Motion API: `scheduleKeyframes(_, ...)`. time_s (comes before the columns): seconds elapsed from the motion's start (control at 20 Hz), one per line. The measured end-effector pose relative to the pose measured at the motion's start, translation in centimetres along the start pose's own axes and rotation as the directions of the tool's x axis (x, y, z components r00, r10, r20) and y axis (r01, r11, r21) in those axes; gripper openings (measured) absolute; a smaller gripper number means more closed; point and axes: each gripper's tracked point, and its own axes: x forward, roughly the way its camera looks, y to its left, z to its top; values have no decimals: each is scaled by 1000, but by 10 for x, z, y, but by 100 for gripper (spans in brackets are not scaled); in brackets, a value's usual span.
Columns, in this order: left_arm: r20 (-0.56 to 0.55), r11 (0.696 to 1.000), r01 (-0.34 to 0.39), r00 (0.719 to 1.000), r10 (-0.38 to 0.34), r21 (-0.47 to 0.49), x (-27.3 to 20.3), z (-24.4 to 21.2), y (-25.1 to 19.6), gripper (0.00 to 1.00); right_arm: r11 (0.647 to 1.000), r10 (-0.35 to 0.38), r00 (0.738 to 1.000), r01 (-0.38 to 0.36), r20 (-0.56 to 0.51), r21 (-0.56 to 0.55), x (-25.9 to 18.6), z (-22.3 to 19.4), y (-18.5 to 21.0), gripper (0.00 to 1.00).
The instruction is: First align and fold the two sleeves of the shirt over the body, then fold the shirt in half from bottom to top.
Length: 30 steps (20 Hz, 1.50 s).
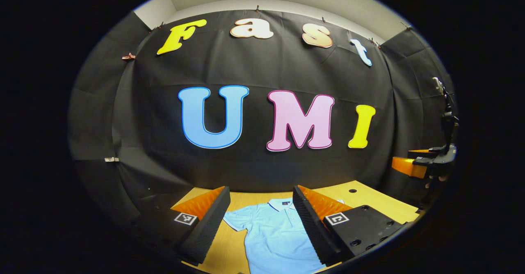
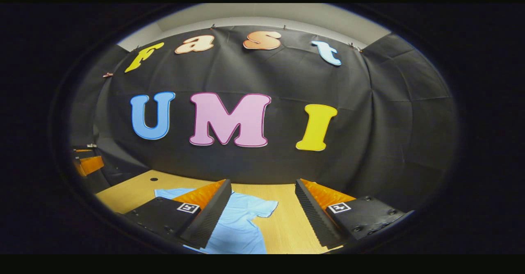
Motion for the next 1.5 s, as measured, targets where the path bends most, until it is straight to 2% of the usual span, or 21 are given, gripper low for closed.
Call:
scheduleKeyframes(0.2, -26, 1000, -3, 1000, 3, 5, 9, -8, -2, 98, 1000, 25, 998, -26, -59, -13, 28, -20, -2, 97)
scheduleKeyframes(0.35, -53, 1000, -17, 998, 18, 8, 18, -18, 0, 98, 998, 61, 985, -61, -161, 3, 67, -49, -3, 97)
scheduleKeyframes(0.5, -85, 999, -47, 995, 48, 21, 28, -25, 5, 97, 998, 61, 972, -61, -227, 7, 120, -76, -13, 96)
scheduleKeyframes(0.8, -127, 997, -80, 989, 77, -21, 73, -47, 4, 98, 998, 56, 922, -44, -384, 39, 212, -153, -30, 97)
scheduleKeyframes(1.0, -156, 994, -105, 982, 105, 8, 89, -60, 8, 98, 996, 83, 868, -60, -490, 62, 262, -214, -30, 98)
scheduleKeyframes(1.1, -178, 993, -117, 977, 118, 16, 93, -71, 11, 98, 994, 98, 820, -53, -565, 96, 281, -247, -31, 97)
scheduleKeyframes(1.25, -215, 990, -144, 966, 142, 7, 98, -91, 15, 98, 992, 83, 773, -6, -629, 123, 307, -293, -42, 96)
scheduleKeyframes(1.4, -248, 986, -168, 955, 162, -5, 103, -107, 14, 98, 988, 100, 711, 11, -696, 153, 312, -333, -41, 98)
scheduleKeyframes(1.5, -252, 985, -174, 953, 166, -7, 105, -110, 11, 98, 991, 85, 702, 18, -707, 136, 317, -348, -45, 98)
